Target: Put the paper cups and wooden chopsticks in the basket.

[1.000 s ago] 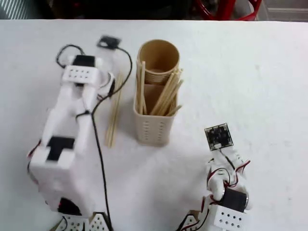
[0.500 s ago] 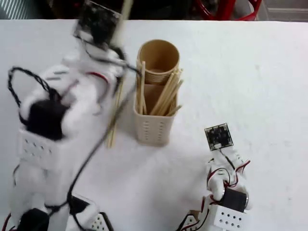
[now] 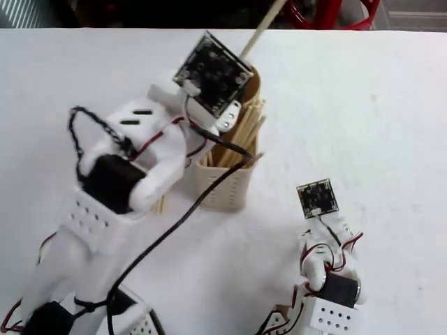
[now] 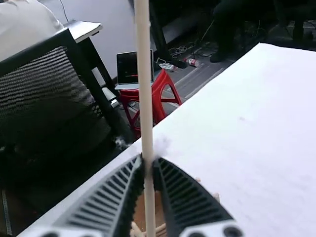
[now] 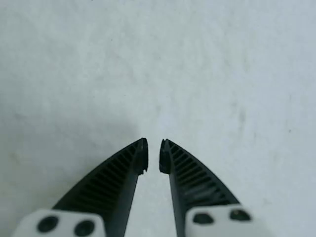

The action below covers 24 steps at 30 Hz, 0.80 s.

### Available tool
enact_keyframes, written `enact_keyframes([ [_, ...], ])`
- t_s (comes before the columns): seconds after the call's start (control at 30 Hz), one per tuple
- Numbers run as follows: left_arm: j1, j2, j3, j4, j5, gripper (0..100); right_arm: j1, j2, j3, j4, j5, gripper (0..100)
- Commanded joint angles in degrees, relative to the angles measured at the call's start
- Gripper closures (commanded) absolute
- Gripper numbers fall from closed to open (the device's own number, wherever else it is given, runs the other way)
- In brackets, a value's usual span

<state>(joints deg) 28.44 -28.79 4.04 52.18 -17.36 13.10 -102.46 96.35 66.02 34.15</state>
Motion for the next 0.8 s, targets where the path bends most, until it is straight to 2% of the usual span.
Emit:
enact_keyframes([
  [0.0,2.42,-1.80,2.20,-3.16,-0.44,98,0.22,-0.31,0.53,0.22,0.26,94.2],
  [0.17,4.88,-2.07,2.99,-2.99,-0.35,98,0.22,-0.31,0.53,0.22,0.26,94.2],
  [0.4,2.51,-2.07,2.99,-0.79,-0.18,98,0.22,-0.31,0.53,0.22,0.26,94.2],
  [0.57,1.98,-2.15,2.90,1.23,-0.18,91,0.22,-0.31,0.53,0.22,0.26,94.2],
  [0.77,1.98,-2.24,2.55,1.76,-0.18,91,0.22,-0.31,0.53,0.22,0.26,94.2],
])
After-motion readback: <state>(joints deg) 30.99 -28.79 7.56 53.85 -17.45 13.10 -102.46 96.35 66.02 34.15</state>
